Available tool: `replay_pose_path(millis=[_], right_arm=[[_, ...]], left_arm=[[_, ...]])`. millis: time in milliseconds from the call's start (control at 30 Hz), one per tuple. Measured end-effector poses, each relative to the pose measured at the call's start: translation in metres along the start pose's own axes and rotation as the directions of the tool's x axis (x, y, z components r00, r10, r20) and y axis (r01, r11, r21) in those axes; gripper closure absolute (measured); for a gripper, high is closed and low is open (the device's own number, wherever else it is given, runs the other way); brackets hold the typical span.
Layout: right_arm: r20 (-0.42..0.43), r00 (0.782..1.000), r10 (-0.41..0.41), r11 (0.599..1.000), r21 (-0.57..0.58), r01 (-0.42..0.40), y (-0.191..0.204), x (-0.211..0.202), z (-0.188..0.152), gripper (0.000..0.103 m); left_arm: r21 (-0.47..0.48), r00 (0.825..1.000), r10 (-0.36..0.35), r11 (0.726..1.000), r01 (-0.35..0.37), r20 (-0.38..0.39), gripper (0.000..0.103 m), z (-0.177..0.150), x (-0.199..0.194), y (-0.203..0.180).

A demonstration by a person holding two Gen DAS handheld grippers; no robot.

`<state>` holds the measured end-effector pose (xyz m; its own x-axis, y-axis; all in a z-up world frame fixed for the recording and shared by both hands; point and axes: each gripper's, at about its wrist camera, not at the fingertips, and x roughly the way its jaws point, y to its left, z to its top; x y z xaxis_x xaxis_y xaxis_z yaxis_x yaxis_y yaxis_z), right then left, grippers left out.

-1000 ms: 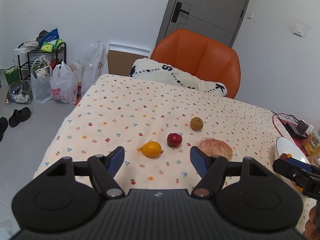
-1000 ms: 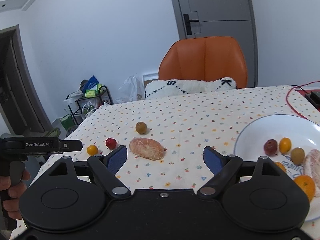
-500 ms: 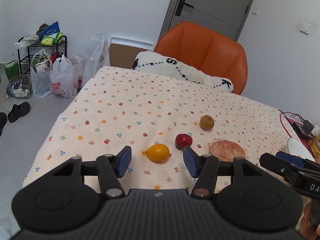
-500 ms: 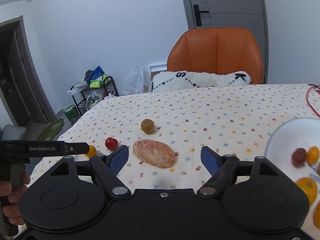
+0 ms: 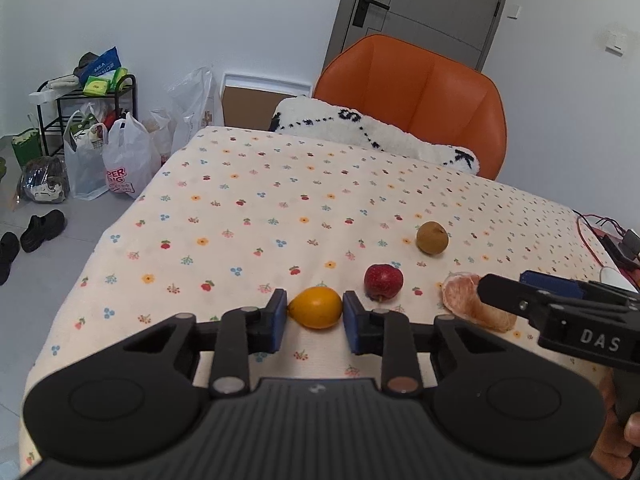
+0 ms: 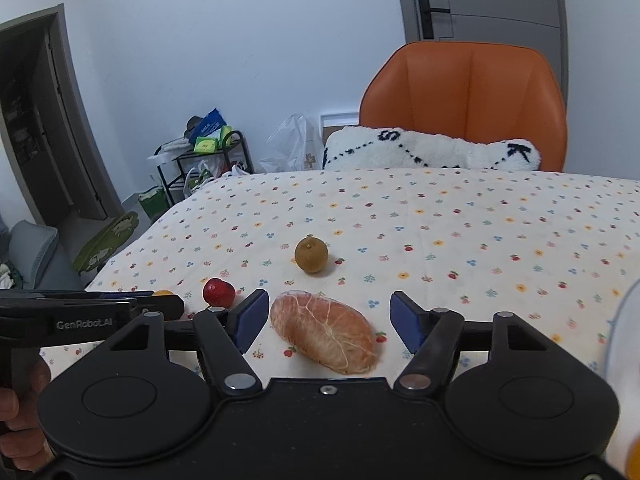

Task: Organize fruits
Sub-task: 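Grasp the yellow citrus fruit with the left gripper while the right gripper grasps the netted fruit, then lift and carry the netted fruit in the right tool and yellow fruit in the left tool to the plate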

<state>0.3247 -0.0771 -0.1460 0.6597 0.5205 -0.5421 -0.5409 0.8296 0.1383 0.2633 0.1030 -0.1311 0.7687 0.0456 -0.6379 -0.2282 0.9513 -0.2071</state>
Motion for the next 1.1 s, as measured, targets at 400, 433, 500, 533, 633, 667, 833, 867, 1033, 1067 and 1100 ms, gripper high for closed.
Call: replay_pose_path(millis=[400,433,500,533,633,667,833,867,1033,1067,1100], right_arm=[[-0.053,0.997,0.047,0.999,-0.014,-0.048,0.005,0.003,-0.008,0.044],[-0.058,0.997,0.048,0.999,-0.017,-0.049,0.006,0.000,-0.010,0.047],[-0.071,0.996,0.056,0.998,-0.015,-0.058,0.007,-0.005,-0.012,0.051],[-0.075,0.995,0.068,0.998,-0.011,-0.069,0.008,-0.008,-0.013,0.055],[-0.090,0.988,0.129,0.991,-0.002,-0.130,0.010,-0.017,-0.016,0.065],[-0.088,0.987,0.137,0.990,-0.007,-0.138,0.013,-0.019,-0.016,0.065],[-0.072,0.994,0.078,0.997,-0.012,-0.079,0.015,-0.016,-0.013,0.064],[-0.075,0.994,0.077,0.997,-0.001,-0.077,0.014,-0.014,-0.011,0.064],[-0.074,0.995,0.061,0.998,0.006,-0.061,0.017,-0.005,-0.010,0.058],[-0.072,0.996,0.057,0.998,0.008,-0.056,0.017,-0.004,-0.010,0.058],[-0.071,0.996,0.050,0.999,0.007,-0.050,0.018,-0.002,-0.010,0.058]], left_arm=[[-0.040,1.000,-0.013,0.999,0.013,0.005,0.075,-0.003,-0.008,0.011],[-0.043,1.000,-0.013,0.999,0.013,0.005,0.075,-0.003,-0.009,0.011],[-0.047,1.000,-0.012,0.999,0.012,0.003,0.075,-0.004,-0.011,0.012],[-0.051,1.000,-0.014,0.999,0.014,0.002,0.075,-0.004,-0.012,0.012],[-0.059,1.000,-0.023,0.998,0.023,0.001,0.075,-0.008,-0.015,0.016],[-0.057,1.000,-0.023,0.998,0.023,0.001,0.075,-0.008,-0.016,0.016],[-0.063,1.000,-0.025,0.998,0.025,0.002,0.075,-0.006,-0.019,0.016],[-0.064,1.000,-0.024,0.998,0.024,0.002,0.075,-0.007,-0.019,0.017],[-0.072,1.000,-0.026,0.997,0.027,0.003,0.075,-0.008,-0.018,0.020],[-0.071,1.000,-0.027,0.997,0.027,0.004,0.075,-0.008,-0.018,0.020],[-0.070,1.000,-0.028,0.997,0.028,0.004,0.075,-0.008,-0.018,0.020]])
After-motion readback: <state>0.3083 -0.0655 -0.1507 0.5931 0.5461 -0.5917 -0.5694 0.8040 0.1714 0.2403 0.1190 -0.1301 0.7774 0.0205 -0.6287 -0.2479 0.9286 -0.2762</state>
